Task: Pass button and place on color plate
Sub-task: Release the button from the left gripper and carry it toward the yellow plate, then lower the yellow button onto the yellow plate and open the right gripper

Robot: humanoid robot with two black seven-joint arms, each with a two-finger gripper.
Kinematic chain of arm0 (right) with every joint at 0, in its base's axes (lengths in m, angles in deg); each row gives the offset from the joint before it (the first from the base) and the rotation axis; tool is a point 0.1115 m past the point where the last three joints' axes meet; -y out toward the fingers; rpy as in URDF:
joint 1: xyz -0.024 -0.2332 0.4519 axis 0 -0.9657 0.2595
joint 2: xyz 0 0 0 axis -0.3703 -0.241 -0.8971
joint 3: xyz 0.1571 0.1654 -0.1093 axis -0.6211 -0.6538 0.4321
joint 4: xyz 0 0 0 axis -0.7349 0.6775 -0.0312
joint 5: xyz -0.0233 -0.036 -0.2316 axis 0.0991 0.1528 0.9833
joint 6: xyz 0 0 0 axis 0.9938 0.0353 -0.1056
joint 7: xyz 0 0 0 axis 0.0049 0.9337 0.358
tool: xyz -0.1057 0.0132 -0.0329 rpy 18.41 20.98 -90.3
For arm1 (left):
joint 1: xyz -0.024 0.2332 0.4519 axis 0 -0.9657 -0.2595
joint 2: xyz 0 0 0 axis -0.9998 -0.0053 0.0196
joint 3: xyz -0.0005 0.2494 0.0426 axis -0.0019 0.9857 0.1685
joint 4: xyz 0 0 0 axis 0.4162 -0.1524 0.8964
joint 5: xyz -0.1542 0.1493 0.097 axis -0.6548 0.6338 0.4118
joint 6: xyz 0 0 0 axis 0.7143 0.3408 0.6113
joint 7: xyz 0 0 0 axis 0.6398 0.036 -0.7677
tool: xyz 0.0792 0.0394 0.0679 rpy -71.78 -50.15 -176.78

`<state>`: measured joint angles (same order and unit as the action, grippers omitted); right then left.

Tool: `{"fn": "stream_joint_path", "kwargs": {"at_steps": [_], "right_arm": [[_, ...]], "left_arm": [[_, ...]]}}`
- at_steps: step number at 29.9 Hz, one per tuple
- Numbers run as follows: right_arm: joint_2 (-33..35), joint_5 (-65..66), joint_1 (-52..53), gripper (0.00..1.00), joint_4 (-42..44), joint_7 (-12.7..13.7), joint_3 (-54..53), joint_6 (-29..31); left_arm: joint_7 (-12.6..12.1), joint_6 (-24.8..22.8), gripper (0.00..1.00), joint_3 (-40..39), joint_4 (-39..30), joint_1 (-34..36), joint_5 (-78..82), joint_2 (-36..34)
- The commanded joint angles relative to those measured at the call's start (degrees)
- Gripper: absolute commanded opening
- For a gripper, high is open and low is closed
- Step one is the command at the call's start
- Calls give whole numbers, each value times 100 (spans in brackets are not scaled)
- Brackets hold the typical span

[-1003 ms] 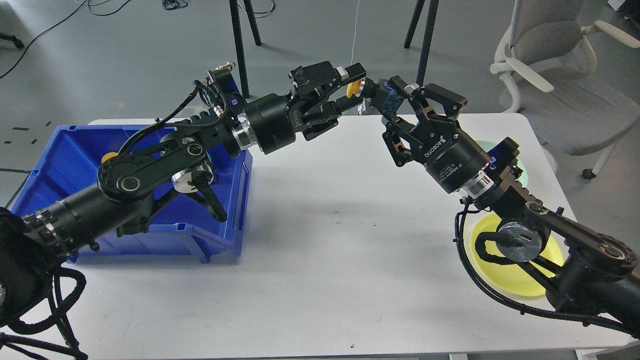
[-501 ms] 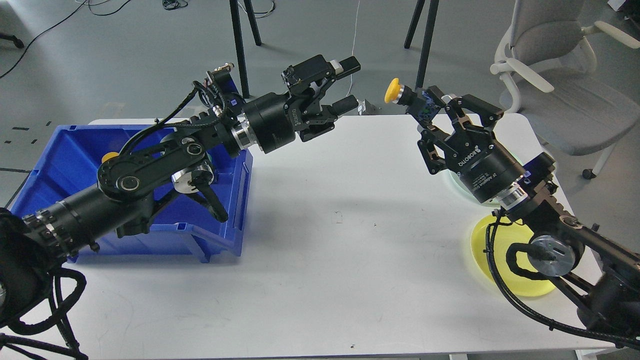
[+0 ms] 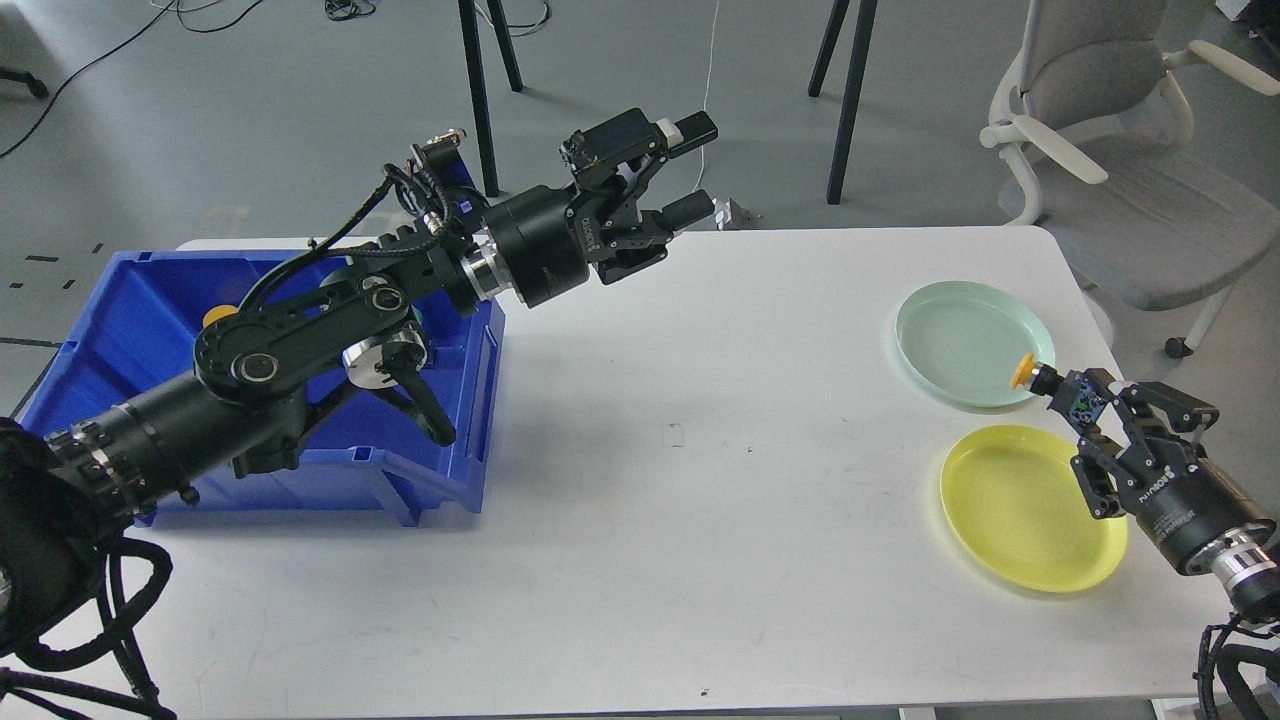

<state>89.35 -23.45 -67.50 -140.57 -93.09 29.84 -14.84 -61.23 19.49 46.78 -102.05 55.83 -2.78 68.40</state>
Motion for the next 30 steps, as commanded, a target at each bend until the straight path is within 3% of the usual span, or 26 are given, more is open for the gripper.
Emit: {"fn": "stream_joint_path", "kwargs": {"at_steps": [1, 14, 23, 30], "right_arm": [[-54, 1, -59, 29, 405, -1, 43, -8], [-62, 1, -103, 31, 432, -1, 852, 1], [-177, -78, -147, 55, 441, -1, 835, 10], [-238, -87, -156, 63, 432, -1, 817, 45]], "left_arm": [[-1, -9, 91, 0, 3, 0, -1, 0], [-1, -17, 91, 0, 30, -9, -10, 0], [-1, -17, 91, 0, 30, 0, -19, 0], [-1, -17, 91, 0, 30, 0, -19, 0]]}}
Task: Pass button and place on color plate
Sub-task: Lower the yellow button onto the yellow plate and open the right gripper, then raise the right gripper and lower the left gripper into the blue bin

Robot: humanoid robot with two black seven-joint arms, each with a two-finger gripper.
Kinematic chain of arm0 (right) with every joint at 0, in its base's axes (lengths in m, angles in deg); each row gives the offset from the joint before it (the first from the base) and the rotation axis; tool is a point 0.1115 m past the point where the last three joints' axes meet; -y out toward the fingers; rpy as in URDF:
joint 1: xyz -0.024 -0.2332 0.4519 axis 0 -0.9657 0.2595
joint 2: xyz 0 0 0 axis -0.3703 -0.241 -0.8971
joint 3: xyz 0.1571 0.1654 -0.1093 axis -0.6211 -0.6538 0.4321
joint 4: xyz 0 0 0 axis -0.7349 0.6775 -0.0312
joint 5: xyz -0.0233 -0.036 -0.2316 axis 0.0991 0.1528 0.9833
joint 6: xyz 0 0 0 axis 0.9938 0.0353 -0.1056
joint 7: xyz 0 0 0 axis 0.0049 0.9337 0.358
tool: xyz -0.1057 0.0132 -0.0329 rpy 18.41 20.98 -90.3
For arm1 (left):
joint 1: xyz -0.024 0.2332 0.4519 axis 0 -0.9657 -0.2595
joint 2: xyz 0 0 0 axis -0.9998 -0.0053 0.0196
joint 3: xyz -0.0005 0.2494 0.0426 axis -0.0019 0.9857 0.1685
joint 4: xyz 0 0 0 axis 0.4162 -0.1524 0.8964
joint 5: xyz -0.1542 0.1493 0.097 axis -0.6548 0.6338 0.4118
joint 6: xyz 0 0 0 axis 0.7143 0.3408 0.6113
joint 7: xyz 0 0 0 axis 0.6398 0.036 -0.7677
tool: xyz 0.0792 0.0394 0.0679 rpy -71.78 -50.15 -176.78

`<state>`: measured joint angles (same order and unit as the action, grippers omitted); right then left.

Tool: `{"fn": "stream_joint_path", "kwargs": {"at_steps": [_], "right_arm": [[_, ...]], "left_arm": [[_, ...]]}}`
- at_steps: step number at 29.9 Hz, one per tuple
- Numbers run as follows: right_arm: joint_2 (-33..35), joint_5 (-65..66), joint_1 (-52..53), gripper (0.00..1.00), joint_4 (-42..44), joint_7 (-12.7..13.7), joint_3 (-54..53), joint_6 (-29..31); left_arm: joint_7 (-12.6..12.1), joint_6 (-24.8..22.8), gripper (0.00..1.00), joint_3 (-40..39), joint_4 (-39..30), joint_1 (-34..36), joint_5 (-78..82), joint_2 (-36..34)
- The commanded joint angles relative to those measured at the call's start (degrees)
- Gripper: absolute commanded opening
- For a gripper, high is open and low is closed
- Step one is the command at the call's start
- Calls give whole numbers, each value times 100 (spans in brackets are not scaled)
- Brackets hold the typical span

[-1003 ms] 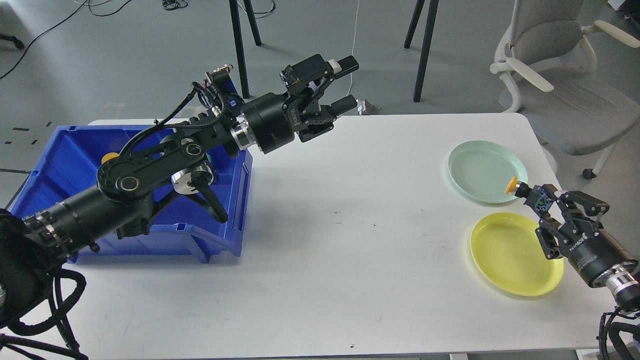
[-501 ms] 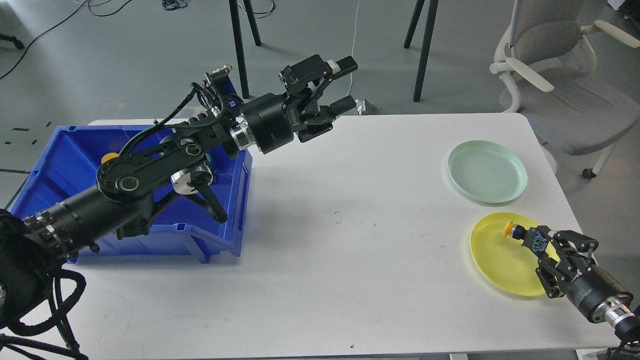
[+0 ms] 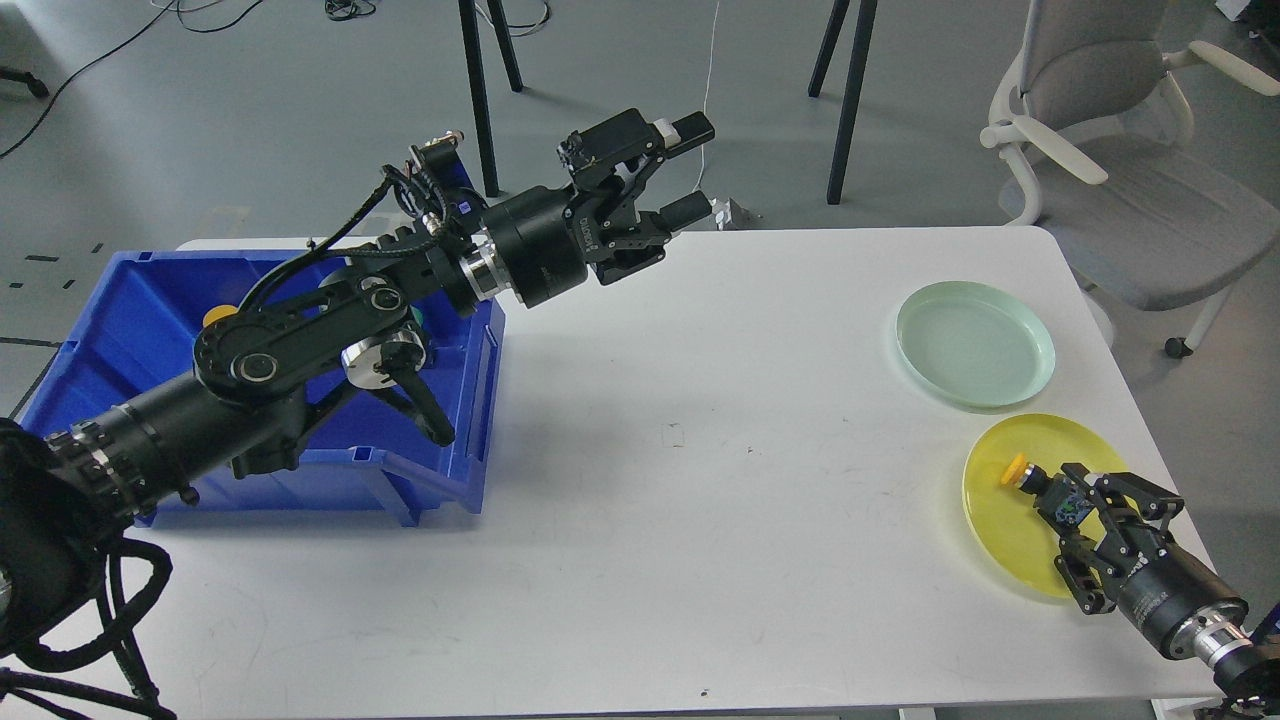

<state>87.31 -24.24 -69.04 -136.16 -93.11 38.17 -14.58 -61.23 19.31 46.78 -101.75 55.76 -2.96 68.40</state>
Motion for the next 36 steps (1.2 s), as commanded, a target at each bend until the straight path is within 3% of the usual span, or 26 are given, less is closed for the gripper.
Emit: {"fn": "stream_joint_path", "kwargs": {"at_steps": [1, 15, 25, 31, 36], "right_arm": [[-42, -8, -1, 63, -18, 1, -33, 19], [-43, -130, 16, 67, -176, 1, -121, 72], [-43, -561, 156, 73, -448, 1, -1087, 1065], [-112, -570, 1025, 78, -668, 1, -1211, 1118], [-657, -1096, 1790, 79, -651, 1, -1228, 1092]], "left_arm": [[-1, 0, 92, 0, 0, 7, 0, 0], [-1, 0, 92, 0, 0, -2, 0, 0], [-1, 9, 94, -316, 0, -159, 0, -131], [-1, -79, 95, -518, -97, -361, 9, -1027], [-1, -149, 96, -509, -324, -616, 26, -2168]]}}
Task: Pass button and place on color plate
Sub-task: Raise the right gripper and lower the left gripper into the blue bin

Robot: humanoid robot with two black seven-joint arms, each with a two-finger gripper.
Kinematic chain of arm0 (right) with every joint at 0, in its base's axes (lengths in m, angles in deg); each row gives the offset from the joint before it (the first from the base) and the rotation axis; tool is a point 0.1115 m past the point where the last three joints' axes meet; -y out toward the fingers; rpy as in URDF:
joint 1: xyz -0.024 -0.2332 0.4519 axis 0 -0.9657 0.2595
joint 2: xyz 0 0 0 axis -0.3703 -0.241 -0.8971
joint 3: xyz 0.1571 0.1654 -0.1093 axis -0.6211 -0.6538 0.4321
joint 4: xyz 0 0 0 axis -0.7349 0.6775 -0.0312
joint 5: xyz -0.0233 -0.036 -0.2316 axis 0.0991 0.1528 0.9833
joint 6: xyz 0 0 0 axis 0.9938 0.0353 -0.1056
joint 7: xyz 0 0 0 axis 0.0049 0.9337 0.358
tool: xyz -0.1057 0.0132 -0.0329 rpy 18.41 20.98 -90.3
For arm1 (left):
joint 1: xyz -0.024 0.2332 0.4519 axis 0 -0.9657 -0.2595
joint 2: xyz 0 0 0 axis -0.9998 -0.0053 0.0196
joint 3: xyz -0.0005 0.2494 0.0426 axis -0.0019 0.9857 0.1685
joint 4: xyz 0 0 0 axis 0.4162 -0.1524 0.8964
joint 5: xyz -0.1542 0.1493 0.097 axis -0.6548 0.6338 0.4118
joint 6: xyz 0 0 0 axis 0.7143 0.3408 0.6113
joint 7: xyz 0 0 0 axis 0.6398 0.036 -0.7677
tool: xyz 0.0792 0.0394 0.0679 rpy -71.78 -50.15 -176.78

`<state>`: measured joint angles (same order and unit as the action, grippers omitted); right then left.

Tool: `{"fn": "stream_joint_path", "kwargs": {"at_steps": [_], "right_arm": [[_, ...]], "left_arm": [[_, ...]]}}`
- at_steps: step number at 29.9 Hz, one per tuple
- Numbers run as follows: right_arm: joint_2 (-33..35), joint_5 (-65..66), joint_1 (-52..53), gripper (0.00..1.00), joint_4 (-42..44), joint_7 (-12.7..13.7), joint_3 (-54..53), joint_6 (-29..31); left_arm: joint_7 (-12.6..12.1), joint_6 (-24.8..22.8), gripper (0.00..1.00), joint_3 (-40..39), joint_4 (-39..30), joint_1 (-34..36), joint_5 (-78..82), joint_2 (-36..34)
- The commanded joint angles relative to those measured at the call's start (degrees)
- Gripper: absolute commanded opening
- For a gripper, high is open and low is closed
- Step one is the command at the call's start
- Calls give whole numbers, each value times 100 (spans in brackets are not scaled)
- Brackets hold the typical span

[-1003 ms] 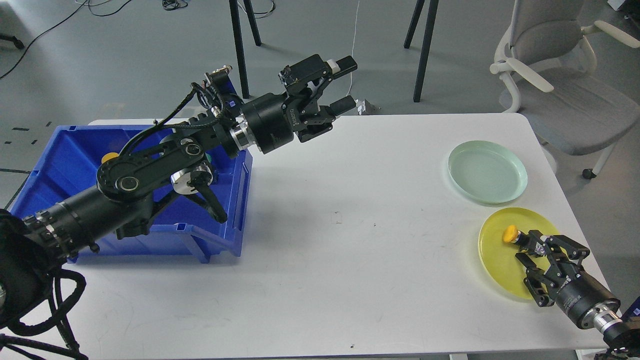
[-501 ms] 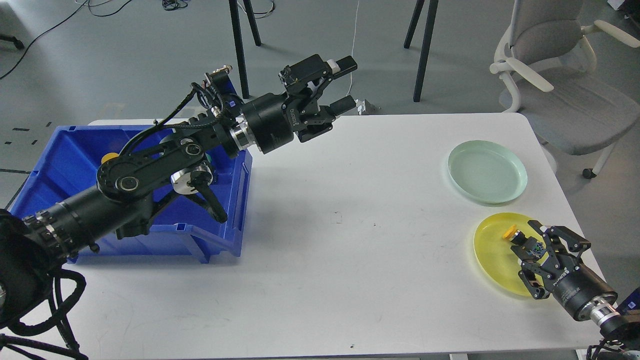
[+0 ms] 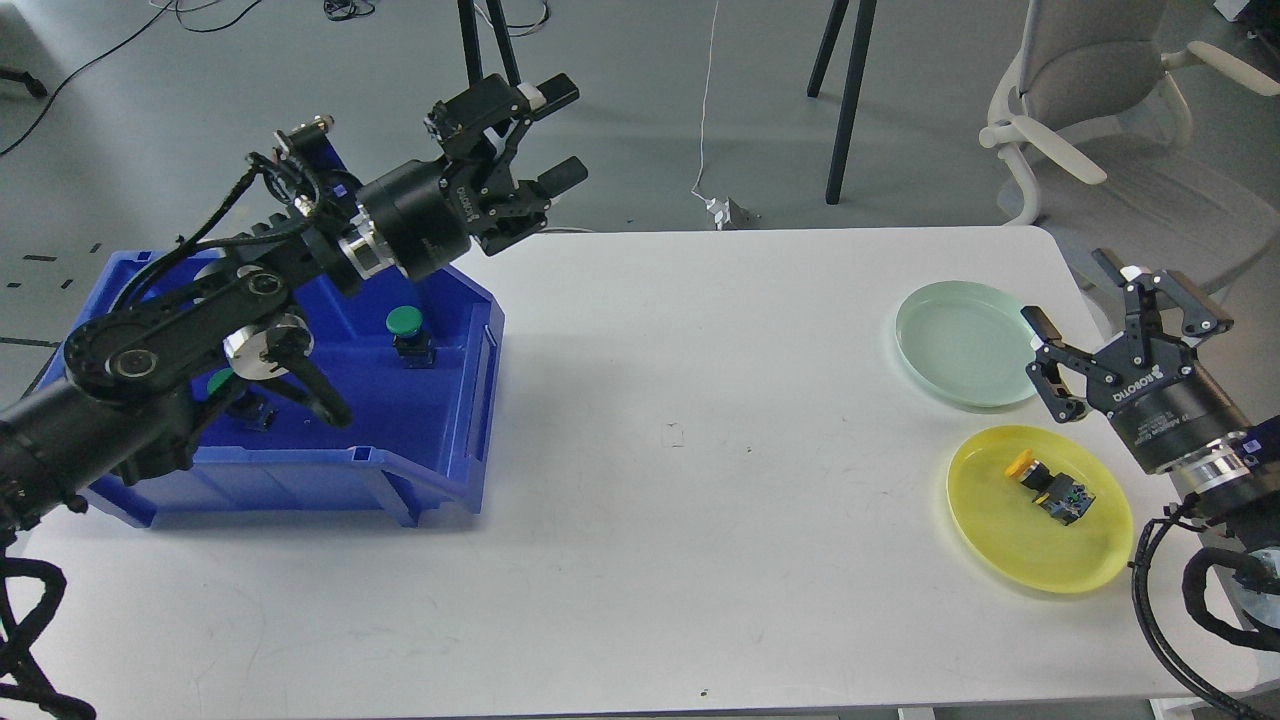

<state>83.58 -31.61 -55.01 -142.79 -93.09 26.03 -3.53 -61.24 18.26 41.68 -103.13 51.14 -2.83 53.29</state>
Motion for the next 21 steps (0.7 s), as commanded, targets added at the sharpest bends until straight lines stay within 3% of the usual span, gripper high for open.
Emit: {"fn": "stream_joint_path", "kwargs": {"at_steps": [1, 6, 10, 21], "right_arm": [[-346, -526, 527, 80, 12, -1, -14, -13], [-530, -862, 1003, 81, 47, -1, -6, -57], [-671, -853, 1056, 83, 74, -1, 82, -57], [-654, -862, 881, 84, 65, -1, 73, -4]], "left_arm": [[1, -44, 96, 9, -275, -199, 21, -903], [1, -17, 97, 132, -408, -287, 258, -1959], [1, -9, 97, 168, -619, -287, 1424, -2697], [1, 0, 97, 185, -514, -296, 5161, -2786]]}}
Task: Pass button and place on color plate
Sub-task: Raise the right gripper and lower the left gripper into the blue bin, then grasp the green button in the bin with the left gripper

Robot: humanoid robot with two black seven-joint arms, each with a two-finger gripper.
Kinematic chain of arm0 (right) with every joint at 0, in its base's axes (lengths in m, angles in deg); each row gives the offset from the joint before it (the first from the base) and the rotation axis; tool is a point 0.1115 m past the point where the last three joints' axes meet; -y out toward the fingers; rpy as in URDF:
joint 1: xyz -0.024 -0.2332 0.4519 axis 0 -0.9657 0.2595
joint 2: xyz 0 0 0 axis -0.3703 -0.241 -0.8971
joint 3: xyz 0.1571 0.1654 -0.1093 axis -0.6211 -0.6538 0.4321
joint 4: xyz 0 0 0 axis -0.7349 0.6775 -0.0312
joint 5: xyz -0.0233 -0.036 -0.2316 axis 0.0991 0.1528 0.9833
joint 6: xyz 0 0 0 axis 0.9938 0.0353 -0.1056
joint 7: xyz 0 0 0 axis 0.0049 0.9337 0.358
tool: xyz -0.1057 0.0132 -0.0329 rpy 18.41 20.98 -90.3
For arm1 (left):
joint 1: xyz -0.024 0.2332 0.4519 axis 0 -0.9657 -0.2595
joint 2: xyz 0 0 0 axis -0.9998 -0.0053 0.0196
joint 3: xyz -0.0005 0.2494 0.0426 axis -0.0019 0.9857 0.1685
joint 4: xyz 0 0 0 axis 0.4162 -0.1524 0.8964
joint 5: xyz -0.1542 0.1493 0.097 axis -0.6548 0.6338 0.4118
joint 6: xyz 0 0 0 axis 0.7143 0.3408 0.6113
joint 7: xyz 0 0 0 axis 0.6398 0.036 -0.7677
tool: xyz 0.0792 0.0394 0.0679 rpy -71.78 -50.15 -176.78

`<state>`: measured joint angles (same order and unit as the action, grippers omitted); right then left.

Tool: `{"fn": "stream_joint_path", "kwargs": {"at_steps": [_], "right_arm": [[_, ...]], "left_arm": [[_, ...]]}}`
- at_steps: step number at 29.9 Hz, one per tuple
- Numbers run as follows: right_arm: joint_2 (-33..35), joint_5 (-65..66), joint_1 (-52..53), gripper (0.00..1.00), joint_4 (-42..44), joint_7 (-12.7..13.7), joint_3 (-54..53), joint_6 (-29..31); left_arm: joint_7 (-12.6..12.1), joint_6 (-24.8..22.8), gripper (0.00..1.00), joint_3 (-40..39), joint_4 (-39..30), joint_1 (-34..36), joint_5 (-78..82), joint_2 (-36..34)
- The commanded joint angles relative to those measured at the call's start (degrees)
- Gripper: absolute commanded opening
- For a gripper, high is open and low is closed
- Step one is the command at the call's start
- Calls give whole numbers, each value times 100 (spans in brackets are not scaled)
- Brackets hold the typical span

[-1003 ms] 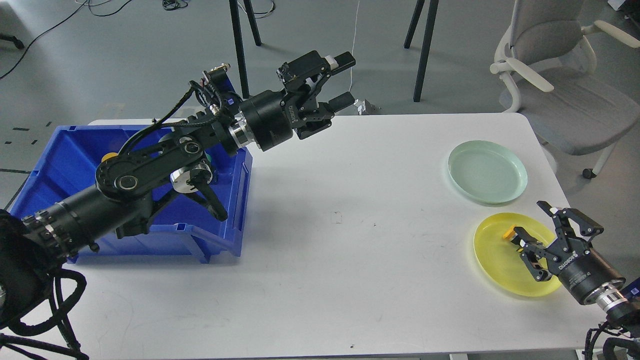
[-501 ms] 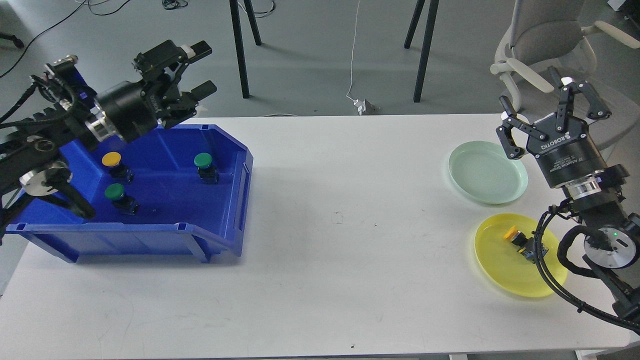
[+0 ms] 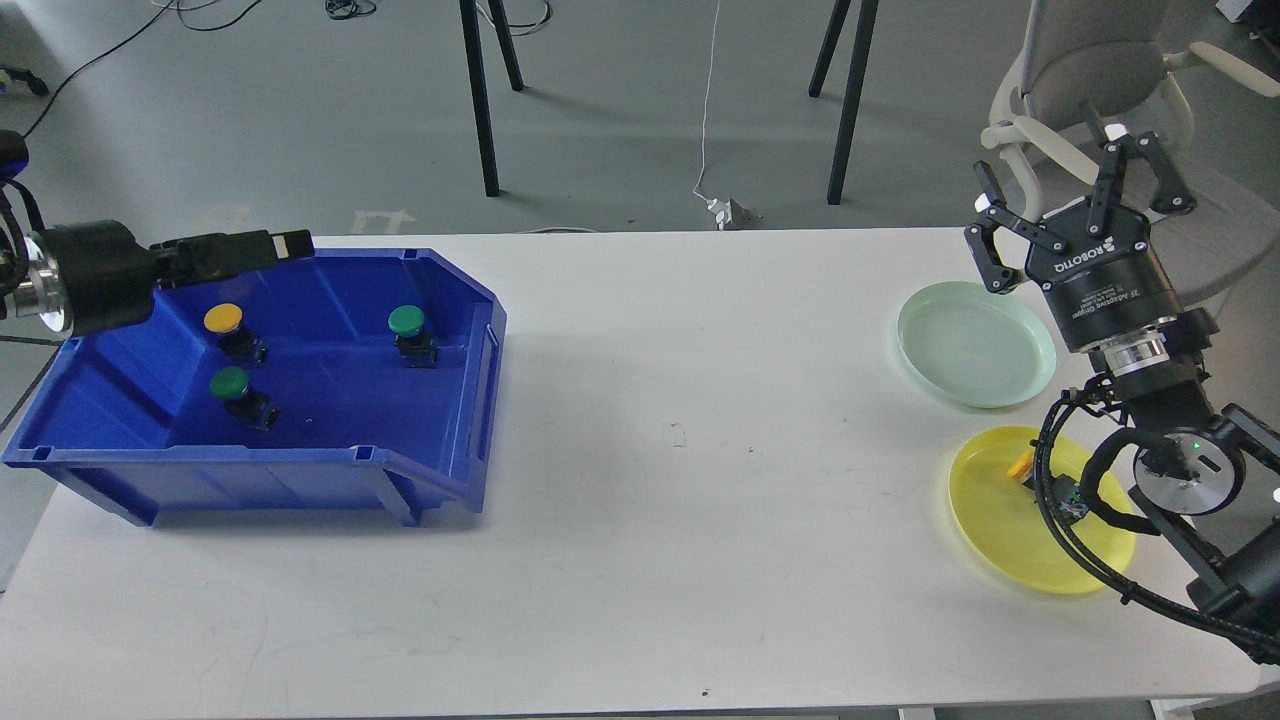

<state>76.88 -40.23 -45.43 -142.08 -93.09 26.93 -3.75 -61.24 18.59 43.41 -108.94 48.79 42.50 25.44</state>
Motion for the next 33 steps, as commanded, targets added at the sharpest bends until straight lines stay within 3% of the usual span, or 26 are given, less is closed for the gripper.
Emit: {"fn": "stream_joint_path", "kwargs": {"at_steps": [1, 10, 33], "right_arm": [[25, 0, -112, 83, -6, 0, -17, 26], [16, 0, -245, 85, -24, 0, -8, 35], [42, 0, -324, 86, -68, 0, -8, 184]], "left_arm": [[0, -42, 97, 30, 155, -61, 779, 7], [0, 19, 97, 540, 1701, -52, 1430, 833], [0, 116, 96, 874, 2581, -69, 1413, 1352]]}}
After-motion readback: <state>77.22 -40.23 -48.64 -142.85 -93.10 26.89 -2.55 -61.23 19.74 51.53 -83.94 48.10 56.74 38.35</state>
